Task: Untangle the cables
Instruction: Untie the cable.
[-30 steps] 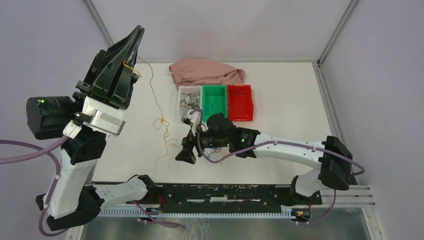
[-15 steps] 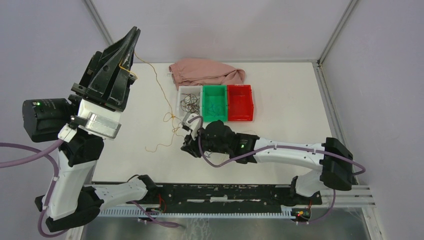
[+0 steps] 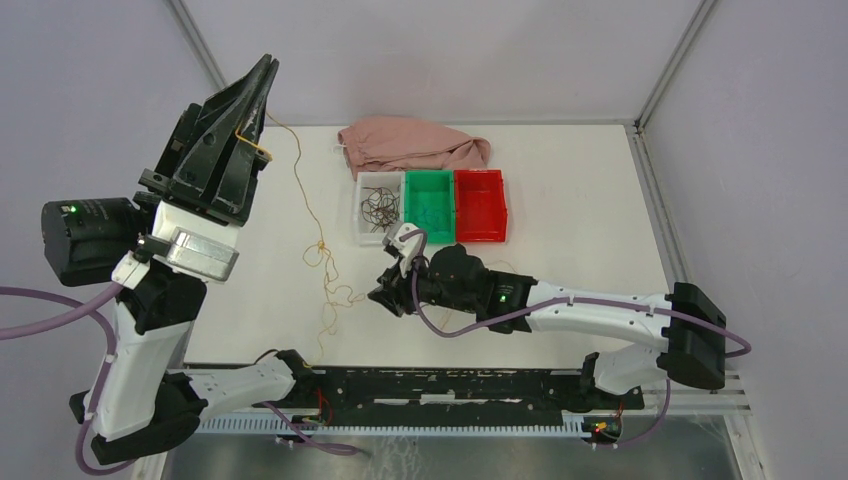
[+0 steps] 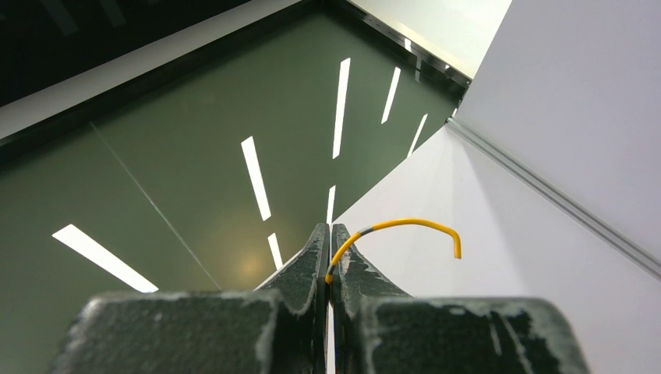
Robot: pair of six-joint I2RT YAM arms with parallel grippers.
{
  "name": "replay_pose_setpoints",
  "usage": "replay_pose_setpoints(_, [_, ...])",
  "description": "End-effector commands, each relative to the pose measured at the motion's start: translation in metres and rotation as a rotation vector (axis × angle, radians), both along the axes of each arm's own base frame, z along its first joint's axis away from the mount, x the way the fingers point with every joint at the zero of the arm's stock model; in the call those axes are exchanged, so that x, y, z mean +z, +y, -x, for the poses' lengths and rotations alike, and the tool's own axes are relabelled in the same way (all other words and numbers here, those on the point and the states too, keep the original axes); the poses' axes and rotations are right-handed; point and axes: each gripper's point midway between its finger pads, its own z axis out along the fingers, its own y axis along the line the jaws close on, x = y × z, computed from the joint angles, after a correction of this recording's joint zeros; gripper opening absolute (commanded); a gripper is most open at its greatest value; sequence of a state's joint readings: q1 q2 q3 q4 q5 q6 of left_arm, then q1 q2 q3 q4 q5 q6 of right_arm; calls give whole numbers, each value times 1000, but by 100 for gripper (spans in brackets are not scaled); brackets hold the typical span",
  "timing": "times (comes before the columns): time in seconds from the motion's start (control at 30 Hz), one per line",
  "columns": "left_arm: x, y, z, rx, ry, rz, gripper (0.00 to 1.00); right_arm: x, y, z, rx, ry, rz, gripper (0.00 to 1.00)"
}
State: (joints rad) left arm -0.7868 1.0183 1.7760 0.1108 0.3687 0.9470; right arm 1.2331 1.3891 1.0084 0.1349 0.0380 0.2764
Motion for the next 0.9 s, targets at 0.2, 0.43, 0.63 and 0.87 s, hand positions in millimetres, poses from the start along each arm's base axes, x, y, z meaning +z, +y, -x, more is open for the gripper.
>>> replay_pose_setpoints(0.2, [14, 15, 14, -3, -35, 47, 3, 30, 16, 20, 114, 10, -160, 64])
replay_pose_setpoints(0.43, [15, 16, 15, 0, -38, 47, 3, 19, 30, 31, 206, 26, -111, 64])
replay_pose_setpoints(0.63, [14, 14, 14, -2, -37, 43, 3, 23, 37, 28, 196, 33, -127, 61])
replay_pose_setpoints(0.87, [16, 17, 17, 5, -54, 42, 3, 11, 17, 12, 58, 54, -57, 66])
